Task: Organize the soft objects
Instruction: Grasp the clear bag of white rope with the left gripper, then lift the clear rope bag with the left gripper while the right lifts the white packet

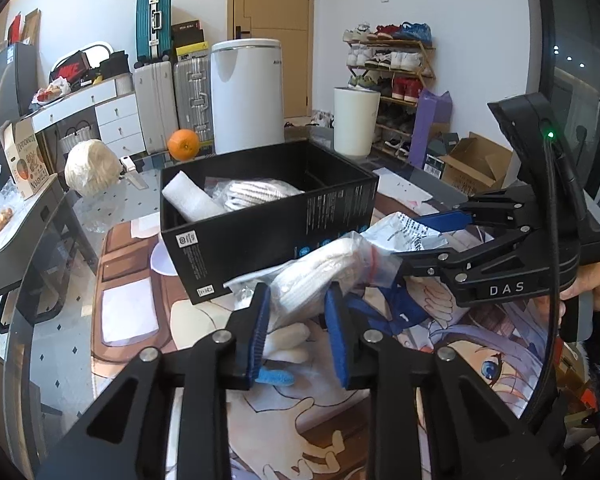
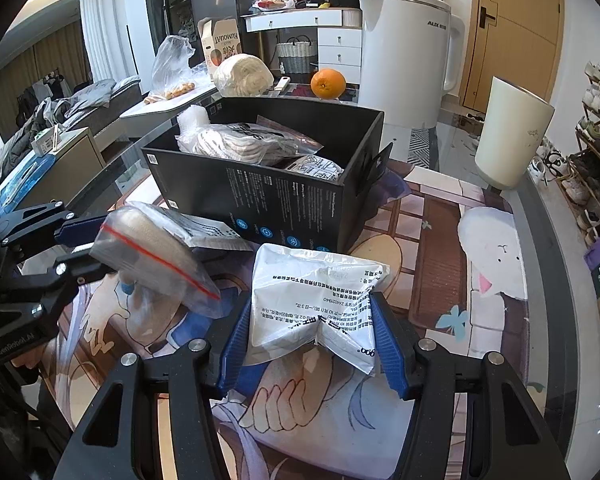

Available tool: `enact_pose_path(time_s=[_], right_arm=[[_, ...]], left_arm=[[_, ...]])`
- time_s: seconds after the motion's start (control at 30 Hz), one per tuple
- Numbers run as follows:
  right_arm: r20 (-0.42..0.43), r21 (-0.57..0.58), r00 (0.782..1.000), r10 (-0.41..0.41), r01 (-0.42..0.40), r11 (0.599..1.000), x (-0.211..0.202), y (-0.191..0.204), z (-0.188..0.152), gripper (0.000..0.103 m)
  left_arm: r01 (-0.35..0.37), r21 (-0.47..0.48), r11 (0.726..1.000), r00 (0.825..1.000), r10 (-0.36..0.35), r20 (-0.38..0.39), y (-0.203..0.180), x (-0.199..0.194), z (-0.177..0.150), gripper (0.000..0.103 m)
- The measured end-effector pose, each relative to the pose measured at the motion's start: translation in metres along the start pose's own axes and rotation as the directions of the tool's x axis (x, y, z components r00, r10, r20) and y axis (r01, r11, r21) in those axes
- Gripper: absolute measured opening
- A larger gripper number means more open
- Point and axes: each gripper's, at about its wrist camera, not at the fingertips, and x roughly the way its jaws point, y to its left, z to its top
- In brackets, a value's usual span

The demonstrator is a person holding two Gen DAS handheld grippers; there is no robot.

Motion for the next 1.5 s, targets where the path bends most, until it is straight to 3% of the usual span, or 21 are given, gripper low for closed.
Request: enact_pose_path(time_s=[0.37,0.53,0.7,0.83,0.9,0.97,1.0,1.5], right_arm=[[0.02,-0.004,1.0,0.001,0.0,1.0,-0.005,-0.001,-0.001,0.057],[0.039,-0.005,0.999,0.001,-0.001,1.0,-0.011,-0.001,0.0,0.057],[0.043,-0.006,0.999,0.001,-0.001,1.0,-0.013,-0.003,0.0,0.057],[0.041,-0.006,0.999,0.001,0.0,1.0,-0.014,-0.003,0.001,0.057],[0.041,-0.004,0.999,0.0,0.001,1.0,-0.014,-0.004,0.001,0.057],[0.04,-0.005,0.999,-0.001,0.001,1.0,-0.014,-0.004,0.0,0.057],[0.041,-0.004,0.999,-0.002,0.003,1.0,-0.014,-0.004,0.0,0.057],[0.039,0.008,0.999,-0.009,0.008,1.0,-0.015,-0.012,-0.001,0.057]], left_arm=[[-0.001,0.002,1.0,1.0,0.001,0.03,-0.001,-0.006,0.001,0.007],[0.003,-0.001,1.0,0.999,-0.003,0.051,-0.002,-0.011,0.003,0.005],[0.012,0.03,0.999,1.0,-0.012,0.021,-0.006,-0.002,0.001,0.006],[0.038,0.084,0.996,0.999,-0.037,-0.017,-0.018,0.004,-0.002,0.012],[0.024,0.108,0.994,0.999,-0.021,-0.03,-0.024,0.007,-0.002,0.022],[0.032,0.118,0.992,0.999,-0.028,-0.036,-0.026,0.008,-0.002,0.043],[0.035,0.125,0.992,0.999,-0.03,-0.036,-0.028,0.008,-0.001,0.046],[-0.015,0.178,0.984,0.993,0.036,-0.114,-0.036,0.036,0.008,0.052]])
